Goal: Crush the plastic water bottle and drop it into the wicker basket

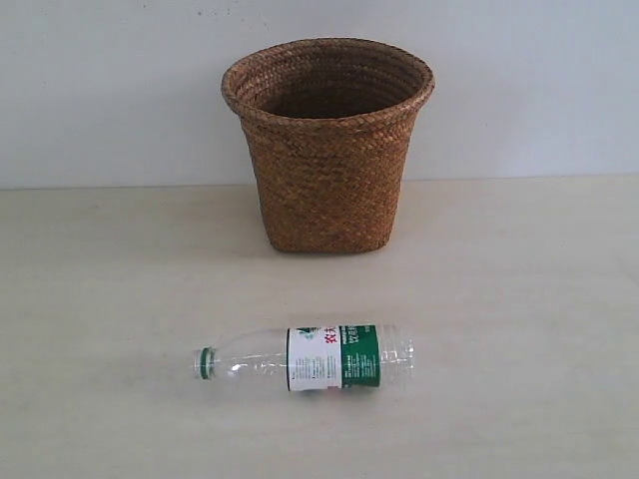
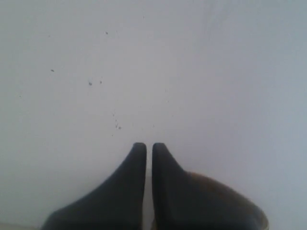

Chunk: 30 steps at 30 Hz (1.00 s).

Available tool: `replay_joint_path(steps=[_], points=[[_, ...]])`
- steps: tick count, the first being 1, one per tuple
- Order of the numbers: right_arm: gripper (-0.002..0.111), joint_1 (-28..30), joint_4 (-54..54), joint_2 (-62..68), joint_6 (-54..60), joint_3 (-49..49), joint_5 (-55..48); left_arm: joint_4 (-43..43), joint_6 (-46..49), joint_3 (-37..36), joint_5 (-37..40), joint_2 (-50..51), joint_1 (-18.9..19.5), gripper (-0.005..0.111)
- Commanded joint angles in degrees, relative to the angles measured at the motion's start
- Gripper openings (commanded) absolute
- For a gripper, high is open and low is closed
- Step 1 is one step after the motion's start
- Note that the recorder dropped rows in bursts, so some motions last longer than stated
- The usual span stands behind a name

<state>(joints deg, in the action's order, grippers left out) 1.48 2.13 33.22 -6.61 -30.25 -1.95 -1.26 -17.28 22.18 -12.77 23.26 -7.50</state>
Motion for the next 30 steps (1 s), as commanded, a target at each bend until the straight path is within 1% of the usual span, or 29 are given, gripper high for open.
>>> replay_joint_path(steps=[1, 5, 8, 12, 15, 16, 17, 19, 21, 22, 24, 26, 27, 28, 30], points=[[0.0, -1.0, -1.03, 8.54, 5.42, -6.22, -10.31, 10.24, -0.73, 9.12, 10.39, 11.82, 0.11, 0.004], [0.0, -3.68, -1.03, 15.8, 9.68, -11.15, -17.9, 15.84, 0.62, 16.53, 18.33, 20.95, 0.11, 0.004], [0.0, -6.5, -0.92, 20.7, 12.28, -14.58, -22.16, 15.58, 7.6, 20.92, 25.36, 27.43, 0.11, 0.004], [0.0, -9.68, -0.8, 27.36, 16.14, -19.87, -28.79, 11.76, 20.89, 28.25, 38.4, 36.3, 0.11, 0.004], [0.0, -10.68, 0.26, 31.66, 18.88, -23.86, -33.97, 4.33, 30.4, 33.91, 46.72, 42.74, 0.11, 0.004], [0.0, -10.68, 3.05, 33.81, 22.44, -25.94, -36.98, -0.13, 36.59, 37.11, 51.84, 46.21, 0.11, 0.004], [0.0, -10.68, 4.54, 34.93, 24.93, -26.78, -38.34, -2.15, 40.0, 38.76, 54.25, 48.1, 0.11, 0.004], [0.0, -10.68, 11.91, 39.08, 34.45, -29.69, -43.35, -9.85, 53.8, 43.53, 61.86, 54.41, 0.11, 0.004], [0.0, -10.68, 19.83, 43.4, 43.86, -32.16, -48.79, -18.49, 67.18, 46.79, 67.89, 59.85, 0.11, 0.004], [0.0, -10.68, 22.68, 45.8, 47.45, -33.16, -50.99, -20.12, 71.66, 48.14, 69.29, 61.86, -0.36, 0.004], [0.0, -10.68, 26.47, 50.87, 48.74, -35.47, -53.64, -19.36, 73.88, 50.15, 69.87, 66.14, -2.74, 0.004], [0.0, -11.34, 27.27, 55.68, 49.33, -37.29, -54.69, -16.15, 77.21, 51.59, 70.26, 70.66, -6.18, 0.004], [0.0, -11.91, 27.11, 58.04, 49.77, -38.0, -54.83, -15.67, 80.82, 52.06, 70.36, 72.91, -8.2, 0.005], [0.0, -12.42, 27.11, 59.36, 49.85, -38.45, -54.83, -15.67, 83.37, 52.16, 70.36, 74.19, -9.34, 0.008], [0.0, -13.36, 27.11, 61.77, 50.2, -39.19, -54.83, -15.81, 86.99, 52.16, 70.09, 76.3, -11.11, 0.02]])
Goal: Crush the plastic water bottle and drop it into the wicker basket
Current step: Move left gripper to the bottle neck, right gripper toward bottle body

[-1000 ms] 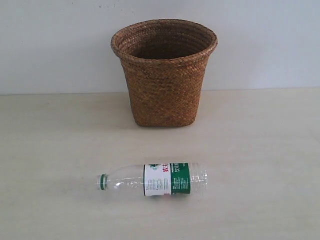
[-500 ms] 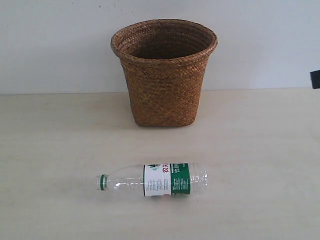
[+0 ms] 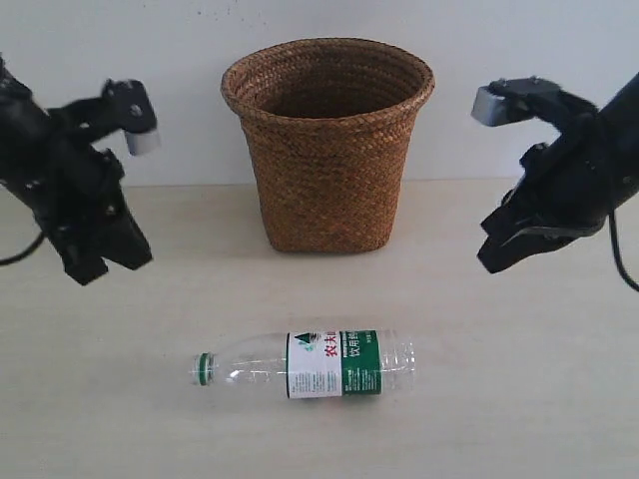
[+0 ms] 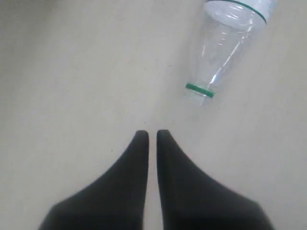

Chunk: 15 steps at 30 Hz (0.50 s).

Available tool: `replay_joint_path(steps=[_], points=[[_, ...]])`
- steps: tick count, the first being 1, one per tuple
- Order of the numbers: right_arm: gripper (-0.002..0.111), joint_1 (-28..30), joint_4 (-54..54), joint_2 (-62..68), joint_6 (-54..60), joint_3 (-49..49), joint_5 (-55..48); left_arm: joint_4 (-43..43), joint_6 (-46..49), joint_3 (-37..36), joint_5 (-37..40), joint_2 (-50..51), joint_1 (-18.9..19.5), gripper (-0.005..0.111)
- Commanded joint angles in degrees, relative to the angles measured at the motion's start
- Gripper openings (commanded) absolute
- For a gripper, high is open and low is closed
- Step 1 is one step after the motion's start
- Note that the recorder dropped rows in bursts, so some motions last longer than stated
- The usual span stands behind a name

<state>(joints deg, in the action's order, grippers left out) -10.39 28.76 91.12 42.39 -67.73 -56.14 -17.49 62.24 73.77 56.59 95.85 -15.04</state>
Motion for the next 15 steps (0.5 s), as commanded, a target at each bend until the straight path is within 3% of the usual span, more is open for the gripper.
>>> replay_joint_path(steps=[1, 4, 5, 15], points=[[0.0, -2.04, 0.48, 4.91, 1.2, -2.12, -0.37, 0.42, 9.2, 0.56, 0.61, 4.77, -4.32, 0.03], [0.0, -3.27, 0.48, 7.52, 1.2, -3.42, 0.7, 0.42, 12.24, 0.56, 0.22, 7.44, -5.71, 0.067], [0.0, -3.59, 0.48, 8.26, 1.2, -3.64, 1.34, -0.07, 12.24, 0.56, -0.15, 8.26, -5.88, 0.072], [0.0, -8.55, -0.02, 12.48, 1.41, -3.68, 7.29, -4.07, 15.37, 0.56, -1.2, 14.56, -6.23, 0.072]])
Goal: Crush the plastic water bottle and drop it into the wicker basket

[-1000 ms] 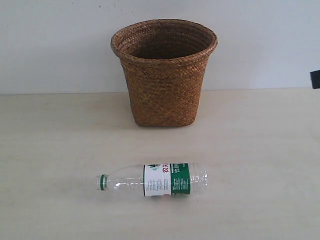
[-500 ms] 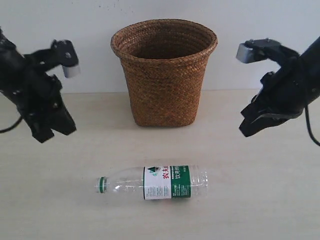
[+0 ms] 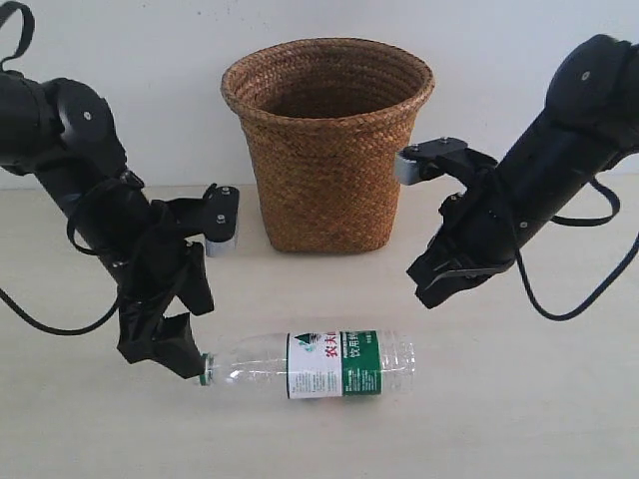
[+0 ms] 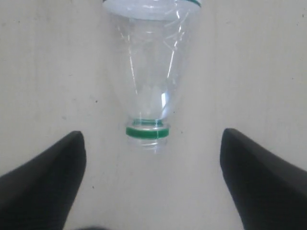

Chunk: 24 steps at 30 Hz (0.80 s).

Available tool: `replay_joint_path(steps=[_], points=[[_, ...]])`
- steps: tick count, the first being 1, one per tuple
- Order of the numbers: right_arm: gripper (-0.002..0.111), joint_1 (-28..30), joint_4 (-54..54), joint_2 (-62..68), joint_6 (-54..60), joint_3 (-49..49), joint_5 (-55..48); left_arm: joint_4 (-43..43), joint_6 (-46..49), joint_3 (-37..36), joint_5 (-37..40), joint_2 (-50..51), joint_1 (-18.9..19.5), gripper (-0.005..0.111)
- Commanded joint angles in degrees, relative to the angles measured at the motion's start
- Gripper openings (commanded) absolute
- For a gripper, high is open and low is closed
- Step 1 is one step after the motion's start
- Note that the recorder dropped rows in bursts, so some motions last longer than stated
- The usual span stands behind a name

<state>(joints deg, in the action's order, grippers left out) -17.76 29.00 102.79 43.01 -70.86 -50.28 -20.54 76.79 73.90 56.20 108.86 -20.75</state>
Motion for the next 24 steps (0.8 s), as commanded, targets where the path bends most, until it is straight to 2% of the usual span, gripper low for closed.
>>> replay_joint_path(steps=[1, 13, 24], points=[[0.0, -1.3, -0.27, 1.13, 0.79, -0.55, 1.4, -1.02, 0.81, 0.43, -1.09, 2.04, -0.52, 0.072], [0.0, -1.56, 0.69, 3.27, 0.68, -0.55, 5.01, -1.13, 1.72, 0.43, -2.82, 6.46, -0.56, 0.072], [0.0, -1.56, 0.69, 3.57, 0.59, -0.55, 6.22, -1.33, 2.95, 0.43, -6.68, 8.91, -0.56, 0.067]])
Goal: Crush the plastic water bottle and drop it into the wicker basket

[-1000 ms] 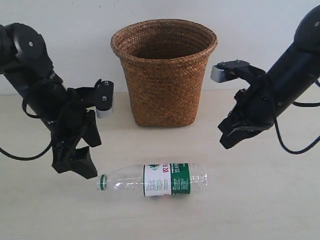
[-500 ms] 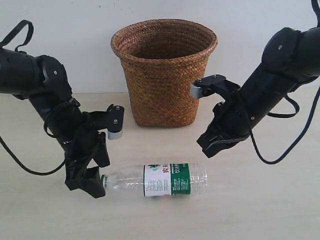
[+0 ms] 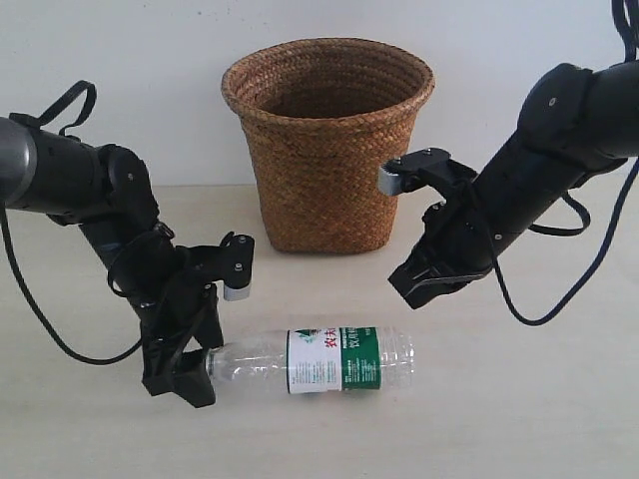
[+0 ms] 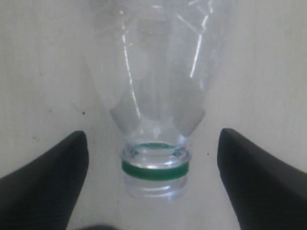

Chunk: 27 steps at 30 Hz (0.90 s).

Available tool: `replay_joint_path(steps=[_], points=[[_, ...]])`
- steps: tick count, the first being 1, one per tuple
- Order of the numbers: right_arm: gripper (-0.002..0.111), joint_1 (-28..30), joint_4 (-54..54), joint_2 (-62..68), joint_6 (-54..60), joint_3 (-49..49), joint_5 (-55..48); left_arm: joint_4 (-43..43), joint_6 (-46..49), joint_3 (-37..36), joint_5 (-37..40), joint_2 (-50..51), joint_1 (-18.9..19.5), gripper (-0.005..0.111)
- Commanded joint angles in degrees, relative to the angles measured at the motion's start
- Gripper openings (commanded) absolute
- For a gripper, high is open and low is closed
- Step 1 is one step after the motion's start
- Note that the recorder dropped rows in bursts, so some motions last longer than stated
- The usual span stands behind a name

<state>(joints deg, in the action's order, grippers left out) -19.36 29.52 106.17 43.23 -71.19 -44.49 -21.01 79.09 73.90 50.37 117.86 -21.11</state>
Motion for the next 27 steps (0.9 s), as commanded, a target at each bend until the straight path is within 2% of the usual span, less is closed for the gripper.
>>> replay_joint_path(steps=[1, 7, 12, 17, 23, 27], points=[[0.0, 0.05, 0.17, 0.37, 0.37, -0.23, 0.43, -1.06, 1.18, 0.43, -0.96, -0.09, -0.21, 0.065], [0.0, 0.05, 0.17, 1.32, 0.37, -0.23, 0.43, -1.06, 3.55, 0.43, 1.89, -0.09, -0.21, 0.042], [0.0, 0.05, -0.08, 0.54, -0.71, -1.86, -2.62, -1.06, 3.7, 0.43, 2.65, -0.09, -0.21, 0.006], [0.0, -0.56, 0.11, -0.4, -7.68, -5.56, -7.64, -1.06, 3.49, 0.43, 3.21, -0.09, -0.21, 0.004], [0.0, -5.1, -1.66, 0.8, -7.87, -5.68, -5.3, -1.29, 2.98, 0.43, 3.21, -0.09, -0.21, 0.004], [0.0, -5.32, -0.44, 2.42, -10.06, -5.68, -2.86, -1.75, 2.98, 0.43, 3.21, -0.09, -0.21, 0.004]])
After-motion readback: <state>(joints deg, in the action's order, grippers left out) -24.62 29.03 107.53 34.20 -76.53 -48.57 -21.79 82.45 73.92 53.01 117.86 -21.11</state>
